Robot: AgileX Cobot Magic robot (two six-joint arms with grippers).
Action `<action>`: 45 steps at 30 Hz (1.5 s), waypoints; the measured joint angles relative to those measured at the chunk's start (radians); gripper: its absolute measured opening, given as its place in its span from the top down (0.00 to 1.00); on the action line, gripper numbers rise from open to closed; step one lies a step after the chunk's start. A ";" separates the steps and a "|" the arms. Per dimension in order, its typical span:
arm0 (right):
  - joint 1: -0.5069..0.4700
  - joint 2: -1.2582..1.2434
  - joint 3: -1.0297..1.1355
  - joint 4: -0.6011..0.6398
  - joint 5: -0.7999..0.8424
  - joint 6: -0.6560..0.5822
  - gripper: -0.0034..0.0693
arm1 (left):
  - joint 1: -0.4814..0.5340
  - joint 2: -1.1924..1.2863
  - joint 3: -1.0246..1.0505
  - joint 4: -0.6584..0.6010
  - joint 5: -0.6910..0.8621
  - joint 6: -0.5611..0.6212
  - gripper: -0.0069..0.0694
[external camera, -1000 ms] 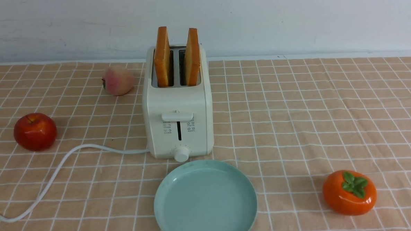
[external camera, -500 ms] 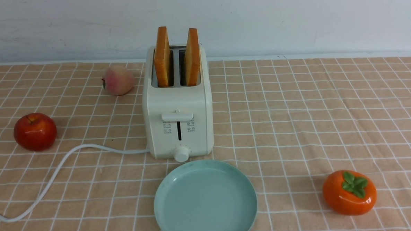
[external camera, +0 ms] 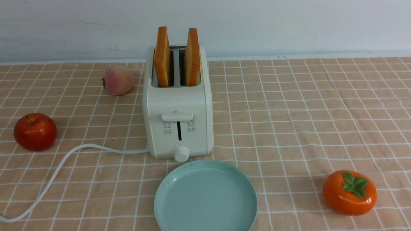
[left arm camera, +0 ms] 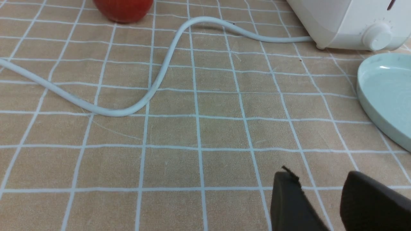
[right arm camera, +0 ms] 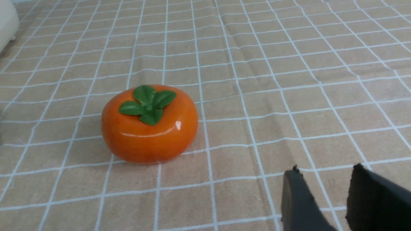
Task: Take toasted bread from bread machine on light coffee tablecloth place on plate.
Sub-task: 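Grasp the toast slice in the toaster and pull it up out of the slot with the right gripper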
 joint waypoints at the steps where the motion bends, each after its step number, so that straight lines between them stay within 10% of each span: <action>1: 0.000 0.000 0.001 -0.015 0.000 0.000 0.62 | 0.000 0.000 0.000 0.000 0.000 0.000 0.60; 29: 0.000 0.000 0.012 -0.111 -0.541 0.020 0.62 | 0.000 0.000 0.003 -0.004 -0.300 0.000 0.60; 36: 0.000 0.000 0.003 -0.018 -0.842 0.196 0.62 | 0.000 0.000 0.003 -0.121 -0.701 -0.205 0.60; 45: 0.000 0.154 -0.419 0.084 -0.680 0.323 0.62 | 0.000 0.019 -0.309 -0.137 -0.823 -0.324 0.59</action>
